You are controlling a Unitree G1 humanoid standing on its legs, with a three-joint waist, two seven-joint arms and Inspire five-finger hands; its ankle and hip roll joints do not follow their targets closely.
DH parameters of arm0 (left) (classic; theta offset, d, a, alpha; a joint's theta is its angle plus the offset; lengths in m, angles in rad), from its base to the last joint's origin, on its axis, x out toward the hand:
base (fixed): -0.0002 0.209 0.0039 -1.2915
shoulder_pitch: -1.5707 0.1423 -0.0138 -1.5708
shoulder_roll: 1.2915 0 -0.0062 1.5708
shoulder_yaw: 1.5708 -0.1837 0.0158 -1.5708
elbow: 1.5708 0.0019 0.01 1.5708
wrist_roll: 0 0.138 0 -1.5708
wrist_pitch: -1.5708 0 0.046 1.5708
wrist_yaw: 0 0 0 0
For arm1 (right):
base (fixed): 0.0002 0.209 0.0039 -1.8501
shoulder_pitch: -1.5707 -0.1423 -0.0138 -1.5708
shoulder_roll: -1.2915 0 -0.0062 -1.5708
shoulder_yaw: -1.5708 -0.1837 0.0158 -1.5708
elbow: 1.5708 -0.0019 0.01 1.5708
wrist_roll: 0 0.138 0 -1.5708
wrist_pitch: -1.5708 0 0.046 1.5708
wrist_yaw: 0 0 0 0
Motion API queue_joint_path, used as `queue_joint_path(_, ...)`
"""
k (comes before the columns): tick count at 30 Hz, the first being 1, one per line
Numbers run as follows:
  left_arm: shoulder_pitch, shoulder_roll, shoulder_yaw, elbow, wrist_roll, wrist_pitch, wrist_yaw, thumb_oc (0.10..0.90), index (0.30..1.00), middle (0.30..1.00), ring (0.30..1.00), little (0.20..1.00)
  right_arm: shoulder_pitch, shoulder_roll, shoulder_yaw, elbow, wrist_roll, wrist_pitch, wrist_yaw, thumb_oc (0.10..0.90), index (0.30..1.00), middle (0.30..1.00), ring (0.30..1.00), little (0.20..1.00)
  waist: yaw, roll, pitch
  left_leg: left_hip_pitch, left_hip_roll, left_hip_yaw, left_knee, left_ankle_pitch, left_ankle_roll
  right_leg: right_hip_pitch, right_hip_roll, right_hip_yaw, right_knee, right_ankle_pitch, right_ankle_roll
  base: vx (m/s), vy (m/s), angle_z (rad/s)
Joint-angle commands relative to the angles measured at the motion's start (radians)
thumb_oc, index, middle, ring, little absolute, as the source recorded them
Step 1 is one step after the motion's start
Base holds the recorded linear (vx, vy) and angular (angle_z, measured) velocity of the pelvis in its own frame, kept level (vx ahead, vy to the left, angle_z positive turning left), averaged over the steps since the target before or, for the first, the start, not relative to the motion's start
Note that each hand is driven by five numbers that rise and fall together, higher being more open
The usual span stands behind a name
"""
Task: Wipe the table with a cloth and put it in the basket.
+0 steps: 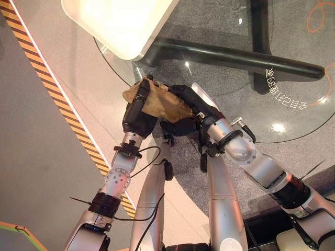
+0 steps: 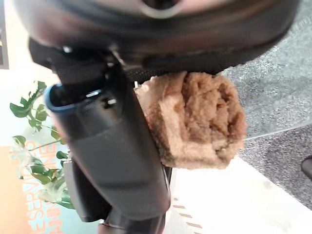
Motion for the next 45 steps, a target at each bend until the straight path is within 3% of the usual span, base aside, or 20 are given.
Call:
queue_joint_path(1, 0.081, -0.058, -0.013, -0.235, 0.002, 0.02, -0.199, 0.1, 0.3, 0.3, 0.3, 0.2, -0.045, -0.002, -0.233, -0.063, -0.004, -0.087, -0.138, 0.8, 0.9, 0.9, 0.9, 0.9, 0.015, 0.018, -0.022, 0.01, 0.027, 0.005, 0.148, -0.158, -0.02, -0.012, 0.007, 0.042, -0.191, 0.185, 0.065, 0.0, 0.0, 0.0)
queue_joint_path(32, 0.111, -0.082, 0.007, -0.25, -0.004, 0.007, -0.207, 0.1, 0.3, 0.3, 0.3, 0.2, 0.004, 0.014, -0.304, -0.065, -0.016, -0.099, -0.149, 0.8, 0.9, 0.9, 0.9, 0.9, 0.007, 0.03, -0.022, 0.003, 0.032, 0.013, 0.145, -0.157, -0.022, -0.024, -0.003, 0.048, -0.193, 0.187, 0.067, 0.0, 0.004, -0.01)
queue_joint_path(35, 0.114, -0.08, 0.015, -0.253, -0.007, -0.023, -0.212, 0.1, 0.3, 0.3, 0.3, 0.2, 0.008, 0.014, -0.306, -0.067, -0.012, -0.099, -0.146, 0.8, 0.9, 0.9, 0.9, 0.9, 0.007, 0.029, -0.022, 0.007, 0.031, 0.014, 0.144, -0.155, -0.023, -0.019, -0.001, 0.048, -0.198, 0.19, 0.067, 0.0, 0.0, 0.0)
queue_joint_path(40, 0.109, -0.059, 0.063, -0.268, -0.038, -0.163, -0.259, 0.1, 0.3, 0.3, 0.3, 0.2, 0.011, 0.015, -0.308, -0.062, -0.002, -0.077, -0.135, 0.8, 0.9, 0.9, 0.9, 0.9, 0.008, 0.029, -0.022, 0.025, 0.031, 0.016, 0.144, -0.16, -0.026, 0.0, 0.001, 0.045, -0.202, 0.185, 0.065, 0.0, 0.0, 0.0)
queue_joint_path(45, 0.087, -0.014, 0.151, -0.316, -0.001, -0.29, -0.21, 0.1, 0.3, 0.3, 0.3, 0.2, 0.041, 0.018, -0.324, -0.064, 0.009, -0.031, -0.087, 0.8, 0.9, 0.9, 0.9, 0.9, 0.004, 0.039, -0.022, 0.044, 0.026, 0.017, 0.151, -0.159, -0.033, 0.015, 0.01, 0.05, -0.19, 0.176, 0.058, 0.0, 0.003, -0.02)
